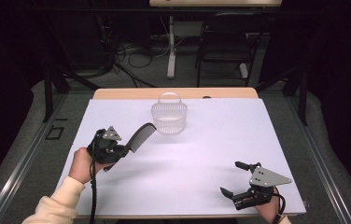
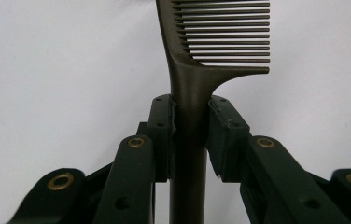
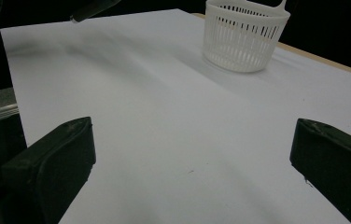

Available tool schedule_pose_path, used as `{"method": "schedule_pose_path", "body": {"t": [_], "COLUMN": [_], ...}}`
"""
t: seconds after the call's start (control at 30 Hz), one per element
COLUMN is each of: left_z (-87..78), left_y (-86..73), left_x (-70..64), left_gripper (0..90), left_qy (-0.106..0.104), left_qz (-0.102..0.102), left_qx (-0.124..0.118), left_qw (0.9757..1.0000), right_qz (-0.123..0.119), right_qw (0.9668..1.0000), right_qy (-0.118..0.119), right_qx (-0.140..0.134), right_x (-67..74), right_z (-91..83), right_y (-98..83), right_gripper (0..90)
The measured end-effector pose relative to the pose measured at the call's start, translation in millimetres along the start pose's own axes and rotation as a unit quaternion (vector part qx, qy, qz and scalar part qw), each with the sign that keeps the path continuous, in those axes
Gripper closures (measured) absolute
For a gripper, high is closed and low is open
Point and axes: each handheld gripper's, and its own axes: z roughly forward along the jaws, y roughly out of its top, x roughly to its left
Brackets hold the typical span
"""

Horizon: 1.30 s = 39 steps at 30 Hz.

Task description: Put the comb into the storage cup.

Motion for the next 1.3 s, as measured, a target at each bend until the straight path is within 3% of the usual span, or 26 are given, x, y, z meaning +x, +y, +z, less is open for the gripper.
{"method": "schedule_pose_path", "body": {"t": [0.63,1.3], "left_z": [4.1,9.8], "left_y": [-1.1,6.1], "left_x": [-0.1,2.1], "left_gripper": [72.5,72.5], "left_qy": [0.015,0.024], "left_qz": [-0.023,-0.035], "left_qx": [-0.050,-0.082], "left_qw": [0.9983,0.9958], "right_qz": [0.000,0.000], "right_qw": [1.0000,1.0000], "right_qy": [0.000,0.001], "right_qx": [0.000,0.001], "right_x": [0.0,0.0], "right_z": [-0.1,-0.3], "right_y": [0.1,0.2], "right_gripper": [0.0,0.0]}}
